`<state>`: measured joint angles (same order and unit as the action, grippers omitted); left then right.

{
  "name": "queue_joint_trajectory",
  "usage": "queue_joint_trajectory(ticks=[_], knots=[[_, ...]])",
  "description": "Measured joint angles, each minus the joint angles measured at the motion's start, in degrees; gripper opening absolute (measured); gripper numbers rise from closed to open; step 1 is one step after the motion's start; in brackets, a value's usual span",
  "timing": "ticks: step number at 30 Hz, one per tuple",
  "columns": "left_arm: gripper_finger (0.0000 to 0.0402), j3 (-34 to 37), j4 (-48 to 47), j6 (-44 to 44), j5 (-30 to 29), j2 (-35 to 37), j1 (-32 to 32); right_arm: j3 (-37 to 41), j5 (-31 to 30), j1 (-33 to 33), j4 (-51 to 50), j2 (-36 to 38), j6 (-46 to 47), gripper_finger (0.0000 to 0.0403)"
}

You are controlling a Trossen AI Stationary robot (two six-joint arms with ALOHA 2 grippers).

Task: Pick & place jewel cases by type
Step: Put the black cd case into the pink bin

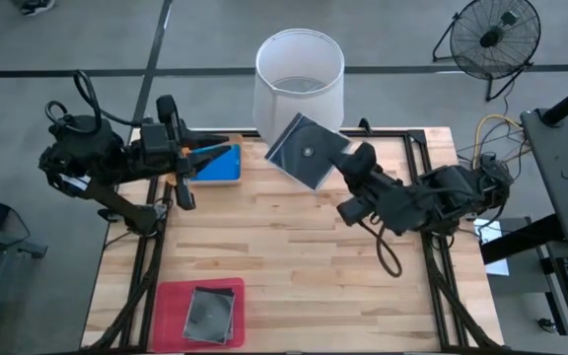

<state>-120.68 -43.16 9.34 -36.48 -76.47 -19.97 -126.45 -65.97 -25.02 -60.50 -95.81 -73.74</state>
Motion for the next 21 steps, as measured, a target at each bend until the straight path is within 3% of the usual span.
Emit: queue_joint_trajectory(ticks=[14,21], knots=[[0.0042,0.0,-0.07,-4.4,-1.15,0.07,1.4,-0.42,0.0,-8.35,2.54,0.1,-8.49,0.0028],[0.0042,0.0,-0.2,-18.54,0.01,0.03,2.62,-0.43,0.64,-10.77,2.5,0.84,-11.32,0.0028]])
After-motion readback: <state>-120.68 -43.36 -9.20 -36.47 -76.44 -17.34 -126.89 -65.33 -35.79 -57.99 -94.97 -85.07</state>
